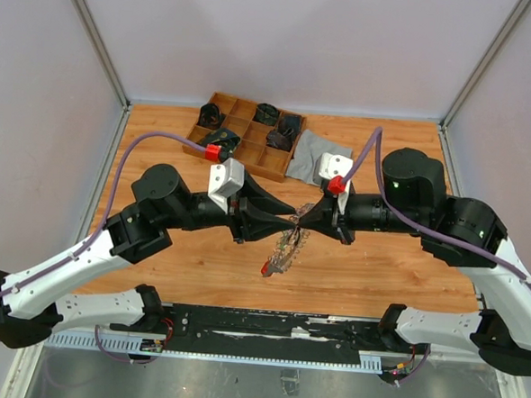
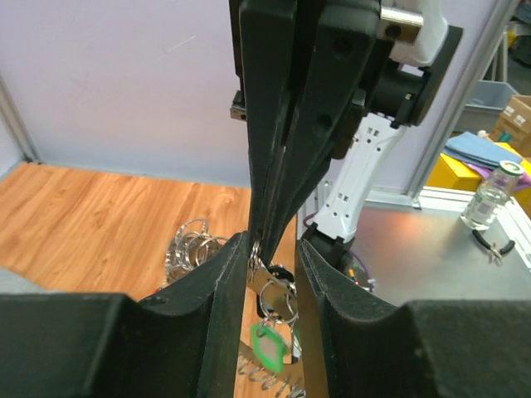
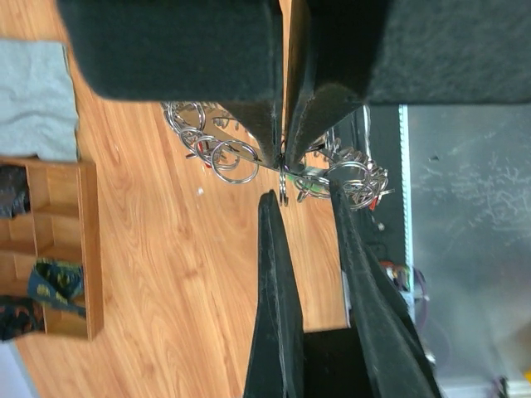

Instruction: Put the keys on the keyring

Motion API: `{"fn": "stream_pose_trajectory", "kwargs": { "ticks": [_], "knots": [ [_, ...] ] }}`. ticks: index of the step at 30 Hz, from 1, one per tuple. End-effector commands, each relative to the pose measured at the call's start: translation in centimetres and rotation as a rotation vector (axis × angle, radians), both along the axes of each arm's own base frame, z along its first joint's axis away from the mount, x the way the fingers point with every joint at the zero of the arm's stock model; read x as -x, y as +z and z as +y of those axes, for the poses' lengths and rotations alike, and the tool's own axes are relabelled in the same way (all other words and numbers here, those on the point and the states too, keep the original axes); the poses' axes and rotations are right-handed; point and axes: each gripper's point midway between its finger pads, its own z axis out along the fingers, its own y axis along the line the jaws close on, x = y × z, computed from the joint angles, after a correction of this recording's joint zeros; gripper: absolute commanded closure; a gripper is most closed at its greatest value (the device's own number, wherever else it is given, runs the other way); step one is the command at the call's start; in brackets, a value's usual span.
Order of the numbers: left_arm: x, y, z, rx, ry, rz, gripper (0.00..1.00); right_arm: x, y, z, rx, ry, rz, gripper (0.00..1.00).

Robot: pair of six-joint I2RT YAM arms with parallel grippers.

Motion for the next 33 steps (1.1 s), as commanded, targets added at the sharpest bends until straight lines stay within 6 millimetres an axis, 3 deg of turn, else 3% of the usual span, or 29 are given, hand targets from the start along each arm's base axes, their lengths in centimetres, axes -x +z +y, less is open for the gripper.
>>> {"fn": "stream_pose_trajectory", "kwargs": {
  "ticks": [1, 15, 23, 28, 33],
  "knots": [
    [-1.8, -0.3, 0.0, -0.087, 0.089, -0.013, 0.65, -0.9, -1.9, -2.1, 0.181, -0.049, -0.024, 1.00],
    [-3.2, -4.2, -1.1, -0.280, 0.101, -0.039, 0.61, -1.5, -3.6, -2.4, 0.328, -0.081, 0.043, 1.00],
    [-3.1, -4.6, -1.6, -0.297, 0.073, -0.042, 0.61, -1.5, -4.1, -1.9, 0.336, -0.069, 0.060, 1.00],
    [-3.0, -4.8, -1.8, -0.309, 0.059, -0.039, 0.68, -1.5, -4.4, -1.7, 0.340, -0.065, 0.066, 1.00],
    [-2.8, -4.6, -1.8, -0.303, 0.049, -0.040, 0.69, -1.6, -4.6, -1.5, 0.342, -0.064, 0.073, 1.00]
  ]
}}
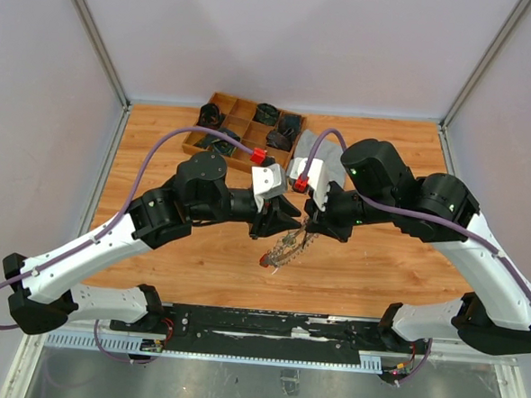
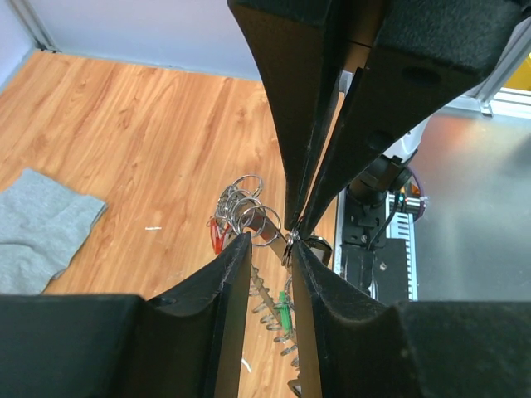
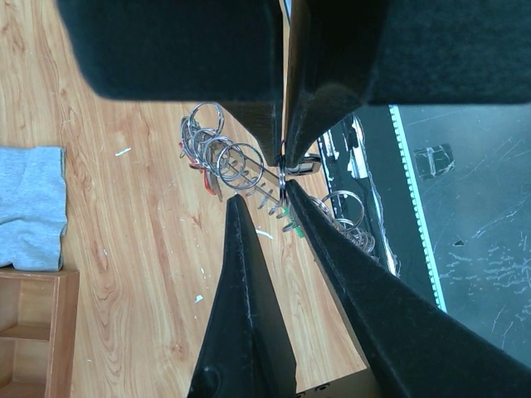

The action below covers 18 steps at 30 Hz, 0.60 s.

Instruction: Put the keys on the keyring

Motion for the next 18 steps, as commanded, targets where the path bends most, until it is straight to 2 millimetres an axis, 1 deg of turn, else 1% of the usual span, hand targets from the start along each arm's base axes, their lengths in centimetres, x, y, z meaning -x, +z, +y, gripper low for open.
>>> {"fn": "stream_pose_trajectory", "kwargs": {
  "ticks": [1, 13, 18],
  "knots": [
    [0.7, 1.8, -0.1, 0.036, -0.035, -0.028, 0.68, 0.1, 0.8, 0.5, -0.034, 0.019, -0.016, 1.00],
    [1.8, 1.6, -0.6, 0.056, -0.091, -0.013, 0.73, 0.1, 0.9, 1.1, -0.072, 0.013, -0.010, 1.00],
    [1.8, 1.9, -0.6, 0.071, -0.088, -0.018, 0.78, 0.1, 0.8, 1.3, -0.076, 0.016, -0.005, 1.00]
  ]
}}
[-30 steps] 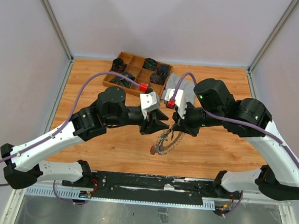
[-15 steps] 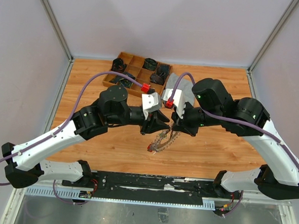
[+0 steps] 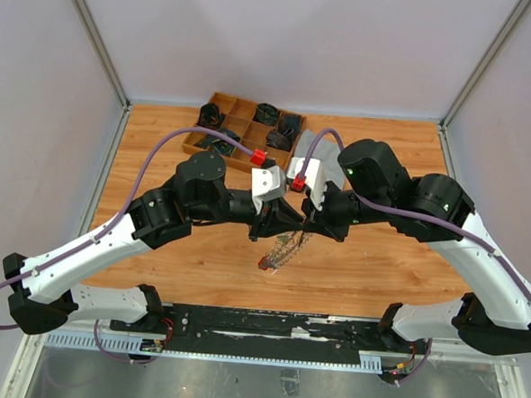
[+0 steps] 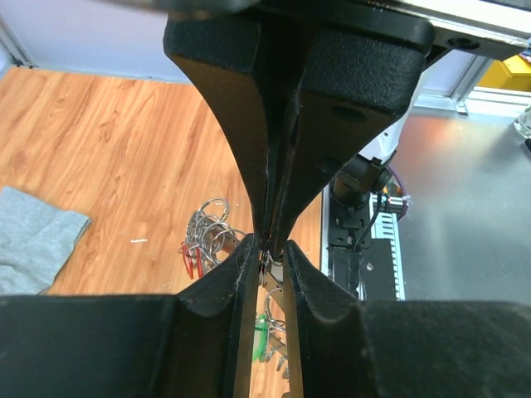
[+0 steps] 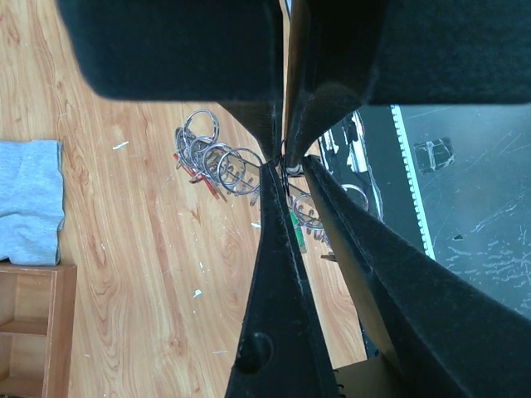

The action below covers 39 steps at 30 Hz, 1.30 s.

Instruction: Put the keys on the keyring

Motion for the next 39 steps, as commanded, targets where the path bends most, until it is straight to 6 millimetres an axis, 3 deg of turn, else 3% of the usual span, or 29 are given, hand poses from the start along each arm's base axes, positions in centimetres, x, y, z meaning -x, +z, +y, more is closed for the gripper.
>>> {"fn": "stream_pose_trajectory", "kwargs": {
  "ticks": [1, 18, 26, 29, 39],
  "knots": [
    [0.7, 1.3, -0.3, 0.047, -0.029, -0.017, 0.79, 0.3, 1.2, 0.7, -0.066, 0.014, -0.010, 1.00],
    [0.2, 0.7, -0.1, 0.026, -0.003, -0.026, 0.75, 0.4, 1.8, 0.3, -0.085, 0.001, -0.023, 1.00],
    [0.2, 0.4, -0.2, 0.020, -0.004, -0.023, 0.88, 0.3, 2.0, 0.4, -0.093, -0.001, -0.032, 1.00],
    [0.2, 0.4, -0.2, 0.018, -0.005, -0.023, 0.99, 0.2, 2.1, 0.3, -0.096, -0.005, -0.036, 1.00],
    [0.0, 1.6, 0.4, 0.070, 0.033, -0.035, 1.00, -0.2, 3.2, 0.1, -0.160, -0.042, -0.081, 1.00]
  ]
}}
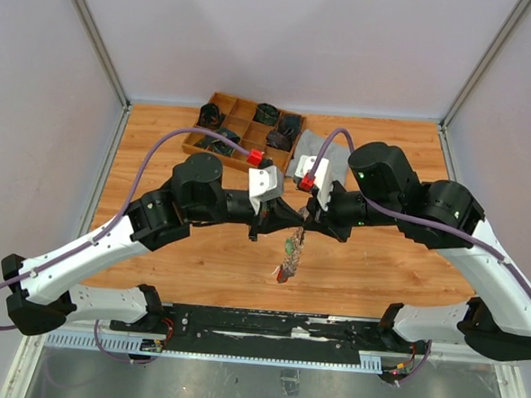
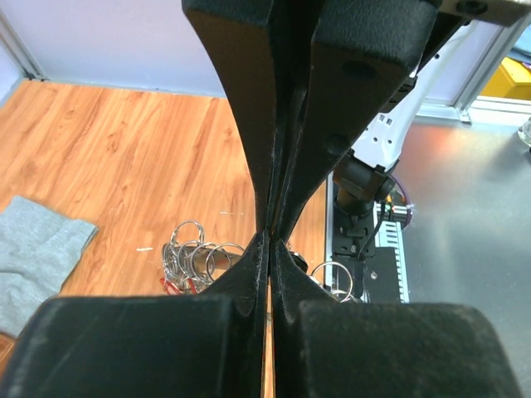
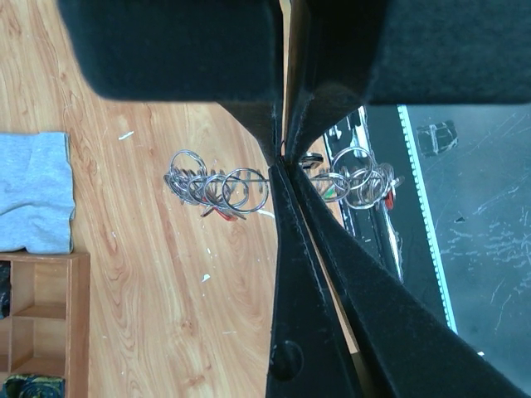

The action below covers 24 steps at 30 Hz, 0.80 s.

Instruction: Put the keys on the keyring

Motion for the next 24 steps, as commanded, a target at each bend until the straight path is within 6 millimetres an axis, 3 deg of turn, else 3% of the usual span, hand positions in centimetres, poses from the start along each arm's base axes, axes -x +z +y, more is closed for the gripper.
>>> {"fn": "stream_pose_trajectory", "kwargs": {
  "ticks": [1, 10, 14, 18, 24],
  "knots": [
    [0.2, 1.4, 0.6, 0.064, 0.024, -0.017, 1.00, -0.2, 2.7, 0.2, -0.128, -0.031, -0.065, 0.99],
    [0.4, 3.3, 1.3, 0.181, 0.060, -0.002, 0.99, -0.3, 6.0, -0.9, -0.361, -0.121, -0.144, 0.74],
    [0.3, 4.5, 1.9, 0.253, 0.085, 0.001, 0.99, -0.3, 6.9, -1.3, -0.483, -0.172, -0.153, 0.74],
    [0.9, 5.7, 2.5, 0.321, 0.080, 0.000, 1.00, 0.4, 6.6, -1.2, -0.548, -0.138, -0.161, 0.73],
    [1.9, 8.0, 3.9, 0.439, 0.068, -0.004, 0.99, 1.3, 8.1, -1.0, -0.695, -0.107, -0.168, 0.68]
  ]
}}
